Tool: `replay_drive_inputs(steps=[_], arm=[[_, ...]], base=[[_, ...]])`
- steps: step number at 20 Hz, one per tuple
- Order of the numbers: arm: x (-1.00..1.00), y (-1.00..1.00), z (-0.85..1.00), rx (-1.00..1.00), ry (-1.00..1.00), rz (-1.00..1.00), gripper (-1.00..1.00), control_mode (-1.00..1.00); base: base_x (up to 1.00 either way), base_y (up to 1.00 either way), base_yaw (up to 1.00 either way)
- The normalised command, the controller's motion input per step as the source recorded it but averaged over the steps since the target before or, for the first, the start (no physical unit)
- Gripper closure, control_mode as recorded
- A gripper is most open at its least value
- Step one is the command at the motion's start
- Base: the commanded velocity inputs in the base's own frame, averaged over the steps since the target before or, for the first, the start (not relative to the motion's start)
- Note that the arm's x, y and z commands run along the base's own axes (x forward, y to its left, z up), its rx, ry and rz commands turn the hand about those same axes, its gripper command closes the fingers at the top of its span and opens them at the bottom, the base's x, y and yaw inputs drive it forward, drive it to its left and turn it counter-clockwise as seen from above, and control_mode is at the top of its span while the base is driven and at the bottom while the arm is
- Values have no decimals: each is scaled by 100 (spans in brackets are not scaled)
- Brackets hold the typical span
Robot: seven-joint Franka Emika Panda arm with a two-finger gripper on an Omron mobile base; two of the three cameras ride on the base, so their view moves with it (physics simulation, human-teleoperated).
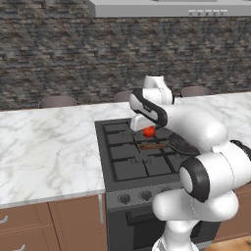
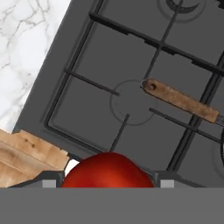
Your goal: Place the pan on the front right burner on the stove. Then place the tomato and the onion in the pan and turn on the front right burner.
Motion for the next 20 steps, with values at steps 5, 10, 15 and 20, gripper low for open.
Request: replay_drive_inputs(steps=[5,10,15,20], arm=[[14,-76,0,0,0,-10,100,-100],[17,-64,0,0,0,-11,100,-100],[14,-59,-1,0,0,-13,100,-100],[10,-55,-11,0,2,-15,100,-100]], base=[[0,0,0],[0,0,0],[0,0,0],[0,0,0]])
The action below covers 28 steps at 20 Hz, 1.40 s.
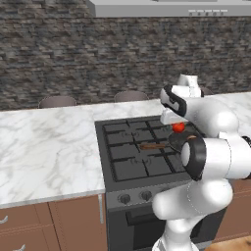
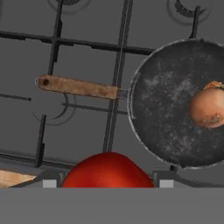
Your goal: Place the pan on the front right burner on the stove. Then place the tomato and the onion in the pan and turn on the front right burner.
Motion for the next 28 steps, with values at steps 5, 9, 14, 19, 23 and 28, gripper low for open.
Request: replay_drive_inputs(steps=[5,9,14,19,23,28], arm=[[8,-47,-21,-1,3,-16,100,-100],[12,-39,-25,-1,3,-16,100,-100],[20,-18,-26,-2,4,-16,100,-100],[24,-1,-27,-6,2,-13,100,-100],[14,0,-31,-8,3,-12,100,-100],[4,-2,-39,-8,6,-13,100,-100]], base=[[0,0,0],[0,0,0],[0,0,0],[0,0,0],[0,0,0],[0,0,0]])
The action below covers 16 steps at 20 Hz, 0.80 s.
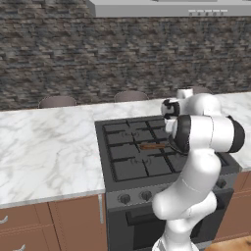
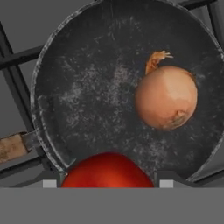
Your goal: Place the pan on the front right burner on the stove. Then place the tomato and the onion in the pan and turn on the front right burner.
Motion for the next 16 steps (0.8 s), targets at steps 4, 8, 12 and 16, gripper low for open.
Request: replay_drive_inputs(steps=[4,8,12,16], arm=[[2,-8,-35,-6,5,-11,100,-100],[0,-16,-30,-2,4,-9,100,-100],[0,-19,-26,0,4,-8,100,-100],[0,-10,-21,0,4,-6,100,-100]], base=[[0,0,0],[0,0,0],[0,0,0],[0,0,0]])
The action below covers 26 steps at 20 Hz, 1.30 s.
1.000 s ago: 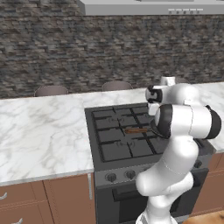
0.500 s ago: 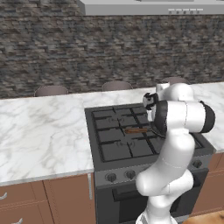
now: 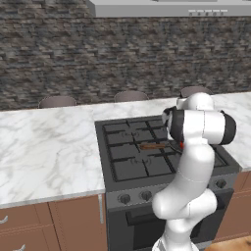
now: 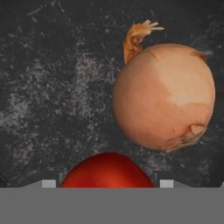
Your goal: Place the pan on the front right burner on the stove. Then place the tomato and the onion in the pan and turn on the front right burner.
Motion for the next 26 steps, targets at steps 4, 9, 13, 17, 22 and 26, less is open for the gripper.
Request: replay_drive_inputs(steps=[4,9,13,17,22,26], arm=[[0,0,-16,0,3,-6,-100,-100],[0,-1,-3,0,0,-5,-100,-100],[-17,-3,8,-1,-2,-2,-100,-100],[-19,0,39,-3,-9,0,-100,-100],[-37,-1,77,-1,-16,0,-100,-100],[-76,-25,61,0,-18,1,-100,-100]], base=[[0,0,0],[0,0,0],[0,0,0],[0,0,0],[0,0,0],[0,0,0]])
